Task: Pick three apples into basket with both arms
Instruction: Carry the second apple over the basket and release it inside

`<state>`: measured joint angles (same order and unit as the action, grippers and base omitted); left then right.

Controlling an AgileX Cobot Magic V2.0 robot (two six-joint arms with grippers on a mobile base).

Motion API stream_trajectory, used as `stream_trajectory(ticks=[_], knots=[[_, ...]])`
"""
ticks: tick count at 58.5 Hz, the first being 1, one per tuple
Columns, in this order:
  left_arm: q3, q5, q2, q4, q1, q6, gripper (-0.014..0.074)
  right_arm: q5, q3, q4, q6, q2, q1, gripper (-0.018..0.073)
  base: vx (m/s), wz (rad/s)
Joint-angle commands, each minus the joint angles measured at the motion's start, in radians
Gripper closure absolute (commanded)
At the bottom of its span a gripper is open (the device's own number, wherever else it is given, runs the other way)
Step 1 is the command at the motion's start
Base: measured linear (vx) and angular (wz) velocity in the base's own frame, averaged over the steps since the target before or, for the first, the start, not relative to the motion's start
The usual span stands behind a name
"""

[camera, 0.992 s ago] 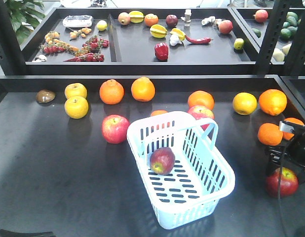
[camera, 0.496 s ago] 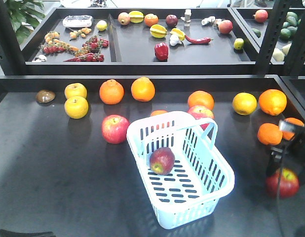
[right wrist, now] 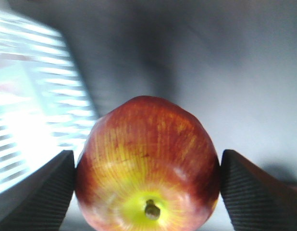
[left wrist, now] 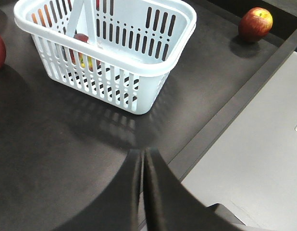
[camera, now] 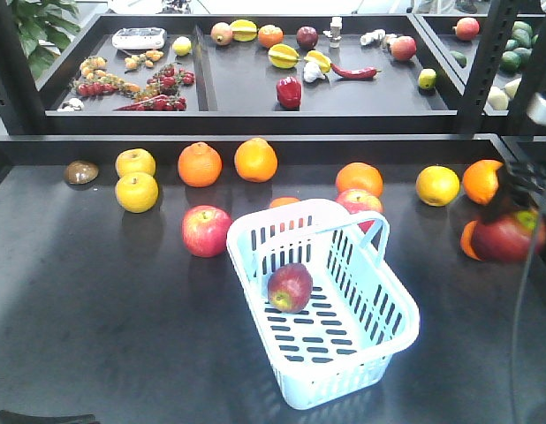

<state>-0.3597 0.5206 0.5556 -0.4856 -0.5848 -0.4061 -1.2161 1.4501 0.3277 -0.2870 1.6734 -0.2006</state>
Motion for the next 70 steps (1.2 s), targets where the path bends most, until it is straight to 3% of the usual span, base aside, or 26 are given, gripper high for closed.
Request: stream_trajectory(ticks=[1,14,32,42,50,58,64,70], knots=[[-0.023,-0.052,0.003,-0.025,-0.003,0.005,0.0602,-0.017,0.019,0.041,-0.005,-0.107,0.085,0.0559,0.00,0.00],[-0.023,-0.052,0.003,-0.025,-0.003,0.005,0.0602,0.022,0.019,0.040,0.060,-0.181,0.304,0.0554,0.00,0.00],[-0.023,-0.052,0.003,-0.025,-0.003,0.005,0.0602,0.034,0.019,0.029,0.086,-0.111,0.443,0.0505,0.00,0.00],[-0.023,-0.052,0.003,-0.025,-0.003,0.005,0.0602,0.086,0.019,0.043,0.070,-0.051,0.484,0.0335,0.00,0.00],[-0.023,-0.052,0.003,-0.025,-0.003,0.005,0.0602,0.107,0.019,0.049,0.069,-0.013,0.505,0.0101,0.00,0.00],[-0.023,-0.052,0.003,-0.025,-0.003,0.005,0.0602,0.122,0.019,0.046,0.071,0.007,0.508,-0.0076,0.00,0.00],[-0.023,-0.052,0.003,-0.025,-0.003,0.005,0.0602,0.113,0.019,0.025,0.083,0.008,0.508,-0.0137,0.00,0.00],[-0.023,-0.052,0.003,-0.025,-0.003,0.005,0.0602,0.086,0.019,-0.018,0.080,0.004,0.508,-0.0130,0.00,0.00]])
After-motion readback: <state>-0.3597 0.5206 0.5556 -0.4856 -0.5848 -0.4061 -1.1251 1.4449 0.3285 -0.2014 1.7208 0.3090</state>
